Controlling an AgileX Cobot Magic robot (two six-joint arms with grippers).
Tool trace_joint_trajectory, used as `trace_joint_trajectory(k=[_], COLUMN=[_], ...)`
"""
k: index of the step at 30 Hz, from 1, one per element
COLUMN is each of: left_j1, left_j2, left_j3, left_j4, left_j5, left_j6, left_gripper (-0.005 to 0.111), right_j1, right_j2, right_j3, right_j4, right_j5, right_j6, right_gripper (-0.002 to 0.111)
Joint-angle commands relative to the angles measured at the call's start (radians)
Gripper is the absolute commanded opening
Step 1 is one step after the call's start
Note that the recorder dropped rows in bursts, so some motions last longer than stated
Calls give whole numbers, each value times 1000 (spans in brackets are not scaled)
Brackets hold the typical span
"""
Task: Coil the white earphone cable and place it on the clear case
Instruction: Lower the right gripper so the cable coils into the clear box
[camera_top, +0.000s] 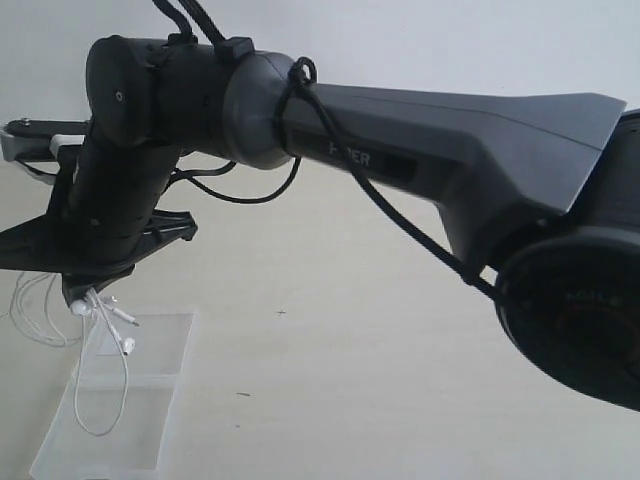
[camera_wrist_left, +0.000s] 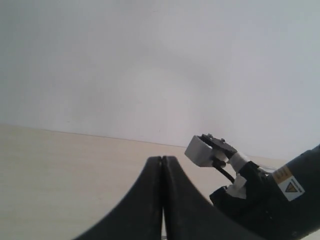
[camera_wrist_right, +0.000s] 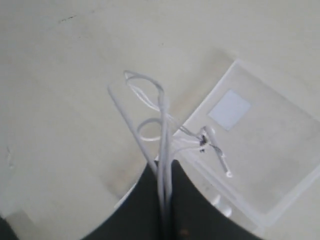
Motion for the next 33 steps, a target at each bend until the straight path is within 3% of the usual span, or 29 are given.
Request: trace_joint_trajectory(k=[1, 6, 15, 33], left_j1=[-7, -10, -9, -28], left_j2=[-9, -9, -9, -9], left_j3=[4, 4, 4, 4], left_j4=[-3, -3, -3, -3], left_j5=[13, 13, 21, 20], left_j6=[2, 2, 2, 2], left_gripper=[0, 0, 0, 0], right_j1=[2, 2, 2, 61], right_j2=[-5, -3, -16, -116], right_j3=[-6, -6, -6, -4], right_j4=[-58, -60, -37, 11], right_j5=[-11, 11, 241, 243], right_j6=[-2, 1, -3, 27], right_gripper=[0, 0, 0, 0])
